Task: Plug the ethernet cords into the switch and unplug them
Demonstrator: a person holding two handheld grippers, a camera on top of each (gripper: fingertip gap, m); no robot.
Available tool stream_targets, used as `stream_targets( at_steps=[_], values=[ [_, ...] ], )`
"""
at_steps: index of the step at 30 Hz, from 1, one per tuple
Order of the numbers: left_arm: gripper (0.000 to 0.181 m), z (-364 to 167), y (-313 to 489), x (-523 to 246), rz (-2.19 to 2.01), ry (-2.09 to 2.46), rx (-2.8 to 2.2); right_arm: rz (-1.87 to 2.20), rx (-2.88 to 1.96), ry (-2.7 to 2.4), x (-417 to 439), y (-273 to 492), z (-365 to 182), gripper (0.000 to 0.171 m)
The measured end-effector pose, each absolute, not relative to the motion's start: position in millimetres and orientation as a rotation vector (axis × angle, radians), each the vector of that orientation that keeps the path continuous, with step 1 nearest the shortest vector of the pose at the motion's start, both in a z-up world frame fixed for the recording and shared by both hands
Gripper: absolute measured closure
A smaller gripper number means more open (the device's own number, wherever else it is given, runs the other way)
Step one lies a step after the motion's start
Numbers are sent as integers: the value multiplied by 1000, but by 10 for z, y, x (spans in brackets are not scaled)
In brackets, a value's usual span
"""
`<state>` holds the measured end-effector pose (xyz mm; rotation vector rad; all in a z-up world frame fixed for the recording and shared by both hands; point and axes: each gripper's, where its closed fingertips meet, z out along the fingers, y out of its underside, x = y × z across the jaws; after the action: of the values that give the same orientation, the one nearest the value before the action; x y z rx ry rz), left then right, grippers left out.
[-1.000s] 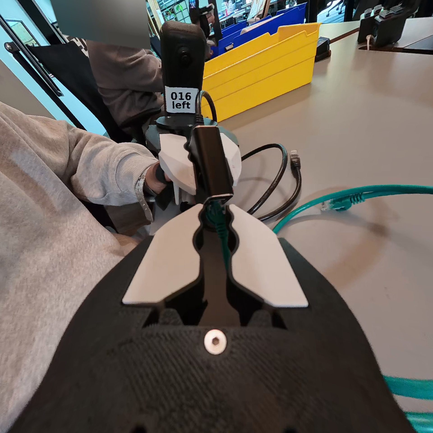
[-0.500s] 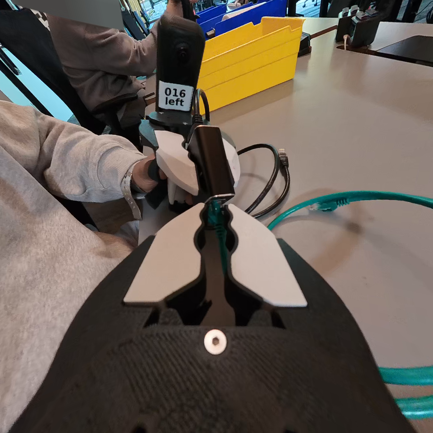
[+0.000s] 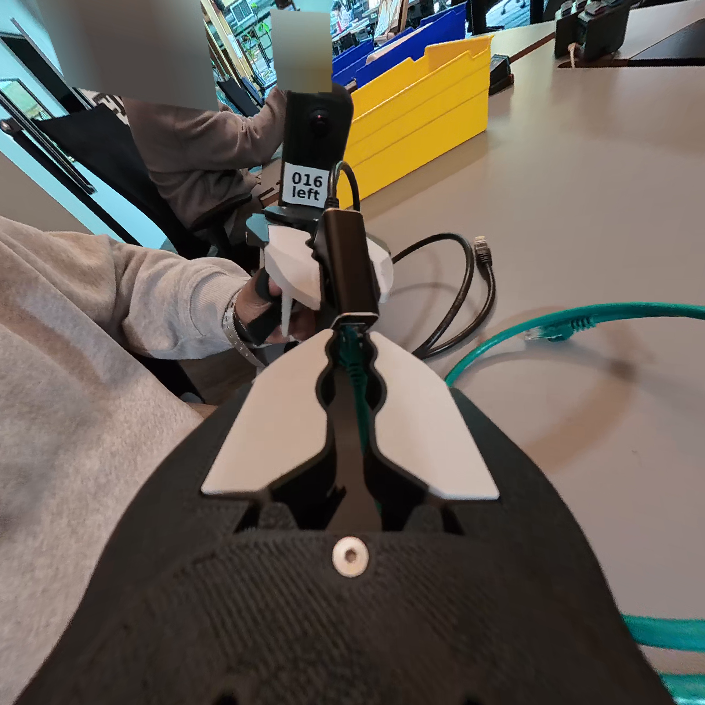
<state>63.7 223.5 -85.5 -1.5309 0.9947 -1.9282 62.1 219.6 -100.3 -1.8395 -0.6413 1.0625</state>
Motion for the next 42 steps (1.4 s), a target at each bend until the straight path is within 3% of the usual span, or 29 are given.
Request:
stream_targets(
  at_steps=[1,15,17,18,20,25,27,29,31,42],
  values=[
    [162,-854,2238,636,-1943,987,-1534,1073,-1839,-636,620,2195,-1000,159],
    [155,-823,2307,619,-2027,880,-1595,989,-1906,-639,722,2226,-1068,160],
    [156,-566,2799,287,-2126,494,-1476,846,-1922,-588,996,2324,-1100,160],
    [155,-514,3013,104,-2122,401,-1459,991,-1848,-477,1038,2339,-923,161],
    [155,-595,3164,-21,-1905,522,-1512,1184,-1760,-329,1100,2381,-742,161],
    [160,-585,3073,49,-1873,625,-1487,1133,-1818,-388,1055,2422,-975,159],
    [160,-681,2987,110,-1898,670,-1505,1013,-1823,-377,1131,2513,-1036,155],
    [157,-708,2943,150,-1964,650,-1504,865,-1774,-371,1265,2598,-983,127],
    [156,-713,2925,172,-2020,633,-1501,771,-1717,-363,1374,2622,-869,118],
    [156,-932,2776,329,-2073,725,-1581,307,-1810,-510,1959,2632,-911,128]
  ],
)
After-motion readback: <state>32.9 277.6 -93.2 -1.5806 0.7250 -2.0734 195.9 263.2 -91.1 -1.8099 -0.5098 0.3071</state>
